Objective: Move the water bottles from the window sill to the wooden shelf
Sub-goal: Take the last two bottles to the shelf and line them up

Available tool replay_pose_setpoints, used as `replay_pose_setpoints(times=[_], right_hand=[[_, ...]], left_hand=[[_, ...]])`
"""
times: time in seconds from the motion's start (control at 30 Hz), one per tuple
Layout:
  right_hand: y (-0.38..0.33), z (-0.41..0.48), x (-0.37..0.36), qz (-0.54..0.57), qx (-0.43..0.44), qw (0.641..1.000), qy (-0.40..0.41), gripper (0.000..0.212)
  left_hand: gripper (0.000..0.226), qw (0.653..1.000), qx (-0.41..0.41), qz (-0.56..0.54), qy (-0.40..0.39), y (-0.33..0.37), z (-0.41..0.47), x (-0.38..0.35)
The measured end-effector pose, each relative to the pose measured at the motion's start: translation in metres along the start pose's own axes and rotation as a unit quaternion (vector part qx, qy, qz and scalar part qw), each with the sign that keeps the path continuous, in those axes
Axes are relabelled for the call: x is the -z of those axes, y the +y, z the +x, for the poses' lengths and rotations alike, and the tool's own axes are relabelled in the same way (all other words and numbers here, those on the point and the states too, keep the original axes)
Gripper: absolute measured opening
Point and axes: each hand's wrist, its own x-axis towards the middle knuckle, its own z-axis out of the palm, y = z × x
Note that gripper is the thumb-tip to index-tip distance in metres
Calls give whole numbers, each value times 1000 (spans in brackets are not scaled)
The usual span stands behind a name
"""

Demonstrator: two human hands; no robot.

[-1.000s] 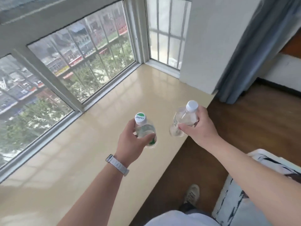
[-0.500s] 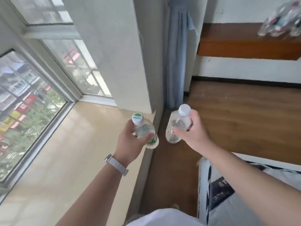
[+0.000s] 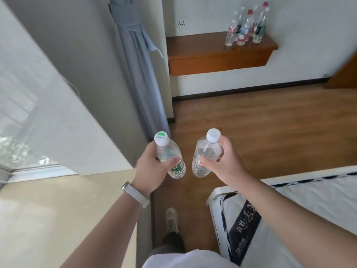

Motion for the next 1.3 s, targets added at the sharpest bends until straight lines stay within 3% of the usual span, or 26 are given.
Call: replay_pose_setpoints(times=[0.33, 0.8, 1.0, 1.3], right_hand=[[-33, 111, -4, -19, -36, 998, 44, 78], [-19, 235, 9, 11, -63, 995, 75, 66], [14, 346, 30, 76, -69, 993, 58, 69], [19, 520, 105, 77, -24, 996, 44, 72]], left_hand=[[53, 997, -34, -38, -52, 16, 145, 5], [63, 998, -8, -24, -66, 36, 284, -33], [52, 997, 15, 5, -74, 56, 373, -72], [53, 998, 1, 34, -55, 132, 522, -121]])
